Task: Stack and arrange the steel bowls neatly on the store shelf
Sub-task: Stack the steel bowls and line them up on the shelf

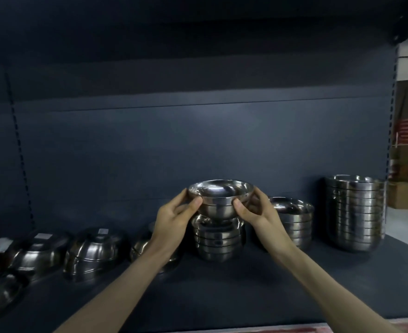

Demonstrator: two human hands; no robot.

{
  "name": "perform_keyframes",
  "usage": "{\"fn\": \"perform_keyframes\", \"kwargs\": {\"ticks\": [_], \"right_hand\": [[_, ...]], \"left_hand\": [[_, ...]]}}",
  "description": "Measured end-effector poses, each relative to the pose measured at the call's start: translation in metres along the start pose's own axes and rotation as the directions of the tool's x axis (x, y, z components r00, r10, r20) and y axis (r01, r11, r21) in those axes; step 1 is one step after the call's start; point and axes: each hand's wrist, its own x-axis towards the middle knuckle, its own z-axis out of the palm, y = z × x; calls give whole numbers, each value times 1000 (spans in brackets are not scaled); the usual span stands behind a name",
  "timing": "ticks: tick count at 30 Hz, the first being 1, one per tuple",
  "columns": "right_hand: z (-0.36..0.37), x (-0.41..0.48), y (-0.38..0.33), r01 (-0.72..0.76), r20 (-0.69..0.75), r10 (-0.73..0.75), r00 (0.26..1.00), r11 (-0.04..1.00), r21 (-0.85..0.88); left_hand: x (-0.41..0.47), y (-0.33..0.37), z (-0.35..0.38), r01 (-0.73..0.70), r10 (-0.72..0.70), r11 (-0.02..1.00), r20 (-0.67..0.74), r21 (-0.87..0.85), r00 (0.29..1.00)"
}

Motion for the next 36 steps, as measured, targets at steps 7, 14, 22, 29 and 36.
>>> {"fn": "perform_keyframes", "kwargs": {"ticks": [7,14,22,29,36], "right_hand": [[5,9,37,34,45,-30,999,995,-92],[7,9,67,73,13,-71,997,982,-175],[5,-2,88,-6,-2,6,1000,995,-100],[4,-4,98,-76,-18,75,997,995,-61],[7,-5,101,-136,-24,135,991,988,-69]], "left_hand": [[12,-44,-1,63,-59,996,61,-63,996],[21,-74,-1,96,-95,995,83,-8,992],[11,-92,2,156,-161,986,92,61,983],[7,-102,5,143,-147,988,53,61,988],[4,-100,6,171,-173,981,16,93,985]]}}
